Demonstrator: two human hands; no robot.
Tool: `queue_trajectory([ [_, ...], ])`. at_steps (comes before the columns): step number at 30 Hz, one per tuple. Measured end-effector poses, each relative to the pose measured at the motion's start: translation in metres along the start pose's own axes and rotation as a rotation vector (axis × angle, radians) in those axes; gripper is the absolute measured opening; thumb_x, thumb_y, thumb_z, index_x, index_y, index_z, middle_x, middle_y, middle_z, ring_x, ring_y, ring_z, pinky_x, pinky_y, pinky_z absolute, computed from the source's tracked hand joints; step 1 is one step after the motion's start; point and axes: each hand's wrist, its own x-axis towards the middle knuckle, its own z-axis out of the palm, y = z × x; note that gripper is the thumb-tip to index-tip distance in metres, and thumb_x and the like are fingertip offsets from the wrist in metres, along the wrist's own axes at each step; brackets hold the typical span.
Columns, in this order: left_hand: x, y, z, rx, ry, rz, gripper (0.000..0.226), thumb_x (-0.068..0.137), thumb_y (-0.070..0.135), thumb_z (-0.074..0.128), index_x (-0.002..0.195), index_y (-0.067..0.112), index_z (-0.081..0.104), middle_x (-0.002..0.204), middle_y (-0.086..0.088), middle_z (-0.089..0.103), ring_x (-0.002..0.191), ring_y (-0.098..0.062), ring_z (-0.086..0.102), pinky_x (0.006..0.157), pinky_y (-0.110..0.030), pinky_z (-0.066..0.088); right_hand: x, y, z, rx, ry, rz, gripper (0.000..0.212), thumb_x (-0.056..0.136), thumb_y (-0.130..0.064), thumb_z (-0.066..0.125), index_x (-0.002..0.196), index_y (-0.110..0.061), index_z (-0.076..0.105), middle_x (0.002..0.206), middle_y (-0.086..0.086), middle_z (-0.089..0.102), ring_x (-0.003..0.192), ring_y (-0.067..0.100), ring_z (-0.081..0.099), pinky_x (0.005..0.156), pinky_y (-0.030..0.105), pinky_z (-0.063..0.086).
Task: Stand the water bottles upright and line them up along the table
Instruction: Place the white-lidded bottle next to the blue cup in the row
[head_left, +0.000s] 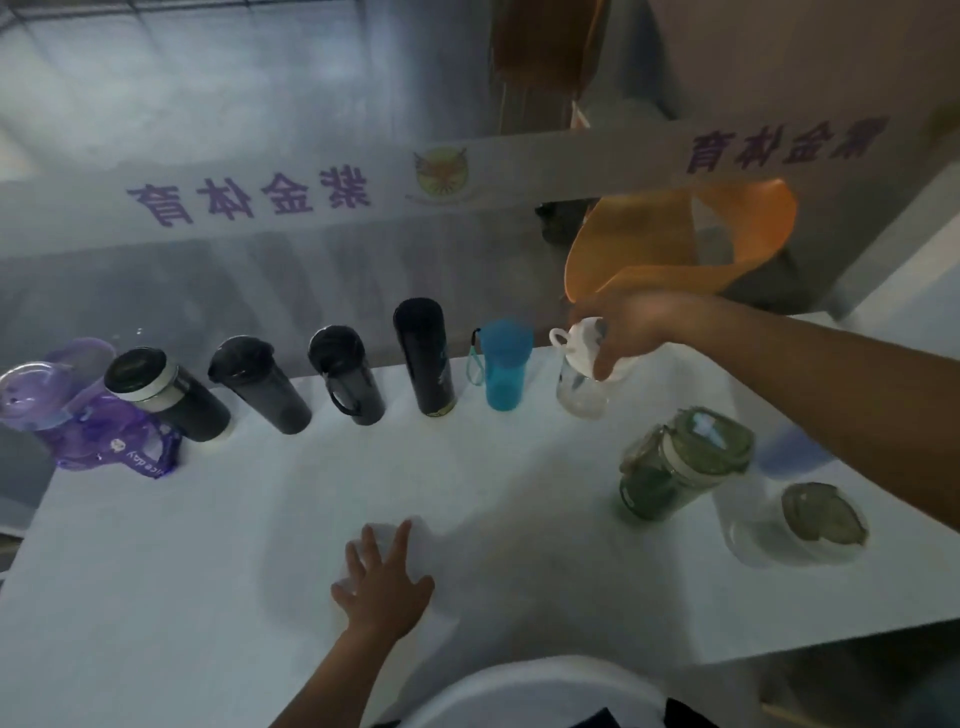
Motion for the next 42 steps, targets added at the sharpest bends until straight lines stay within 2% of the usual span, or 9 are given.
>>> queue_trajectory([
  [4, -0.003, 0.022, 0.012, -0.019, 0.042, -0.075, 0.085, 0.087, 0.064, 0.049, 0.152, 0.045, -0.003, 0.164, -0.002, -0.011, 0.15, -0.031, -0.004, 0.111, -0.056, 0.025, 0.036, 0.032, 0.007, -0.007, 0.07, -0.052, 0.073, 0.071, -0.029, 0.083, 0.132, -0.029, 0.042, 0.128, 0.006, 0.053, 0.101, 0.025, 0.051, 0.084, 0.035, 0.046],
  [7, -0.005, 0.032, 0.019, -0.011, 0.02, -0.095, 0.088, 0.085, 0.066, 0.05, 0.152, 0.046, -0.005, 0.163, -0.002, -0.013, 0.15, -0.031, -0.004, 0.11, -0.055, 0.029, 0.056, 0.043, 0.018, -0.078, 0.111, -0.066, 0.075, 0.072, -0.033, 0.082, 0.134, -0.029, 0.041, 0.127, 0.007, 0.053, 0.099, 0.024, 0.05, 0.09, 0.038, 0.046],
  [13, -0.007, 0.045, 0.018, -0.052, -0.021, -0.142, 0.088, 0.087, 0.064, 0.052, 0.152, 0.045, -0.005, 0.163, -0.001, -0.014, 0.15, -0.031, -0.004, 0.11, -0.057, 0.029, 0.086, 0.046, 0.04, -0.018, 0.085, -0.084, 0.08, 0.067, -0.027, 0.084, 0.135, -0.033, 0.041, 0.13, 0.009, 0.045, 0.116, 0.033, 0.048, 0.098, 0.047, 0.048],
  [24, -0.008, 0.049, 0.017, -0.078, -0.01, -0.147, 0.088, 0.087, 0.06, 0.054, 0.152, 0.044, -0.003, 0.163, -0.002, -0.012, 0.15, -0.03, -0.004, 0.11, -0.056, 0.032, 0.107, 0.05, 0.054, -0.077, 0.085, -0.115, 0.084, 0.065, -0.034, 0.085, 0.137, -0.035, 0.04, 0.131, 0.007, 0.046, 0.114, 0.032, 0.05, 0.097, 0.05, 0.048],
  [31, -0.008, 0.054, 0.014, -0.084, -0.02, -0.165, 0.09, 0.087, 0.061, 0.054, 0.153, 0.041, -0.004, 0.163, -0.004, -0.014, 0.15, -0.031, -0.006, 0.112, -0.057, 0.027, 0.108, 0.053, 0.056, -0.045, 0.1, -0.083, 0.087, 0.067, -0.037, 0.084, 0.14, -0.033, 0.038, 0.134, 0.009, 0.045, 0.119, 0.034, 0.048, 0.099, 0.051, 0.046],
  [36, -0.003, 0.057, 0.005, -0.069, 0.009, -0.096, 0.082, 0.089, 0.06, 0.052, 0.153, 0.043, 0.003, 0.164, 0.0, -0.012, 0.15, -0.029, -0.007, 0.116, -0.058, 0.015, 0.086, 0.053, 0.048, 0.062, 0.164, -0.043, 0.102, 0.067, -0.052, 0.079, 0.149, -0.033, 0.021, 0.149, 0.01, 0.038, 0.131, 0.038, 0.043, 0.102, 0.054, 0.043],
  [40, 0.003, 0.066, -0.002, -0.07, -0.023, 0.029, 0.08, 0.09, 0.057, 0.053, 0.153, 0.042, 0.006, 0.164, 0.0, -0.011, 0.15, -0.029, -0.007, 0.117, -0.058, 0.012, 0.028, 0.06, 0.032, 0.272, 0.269, -0.02, 0.084, 0.07, -0.067, 0.067, 0.14, -0.029, 0.04, 0.14, 0.0, 0.052, 0.124, 0.027, 0.053, 0.097, 0.049, 0.049],
  [42, 0.003, 0.073, -0.002, -0.063, -0.044, 0.092, 0.08, 0.09, 0.057, 0.052, 0.153, 0.042, 0.006, 0.164, -0.001, -0.011, 0.15, -0.029, -0.008, 0.117, -0.058, 0.011, -0.017, 0.061, 0.03, 0.395, 0.292, -0.011, 0.07, 0.07, -0.062, 0.071, 0.129, -0.029, 0.052, 0.129, -0.007, 0.057, 0.113, 0.018, 0.056, 0.093, 0.04, 0.049],
])
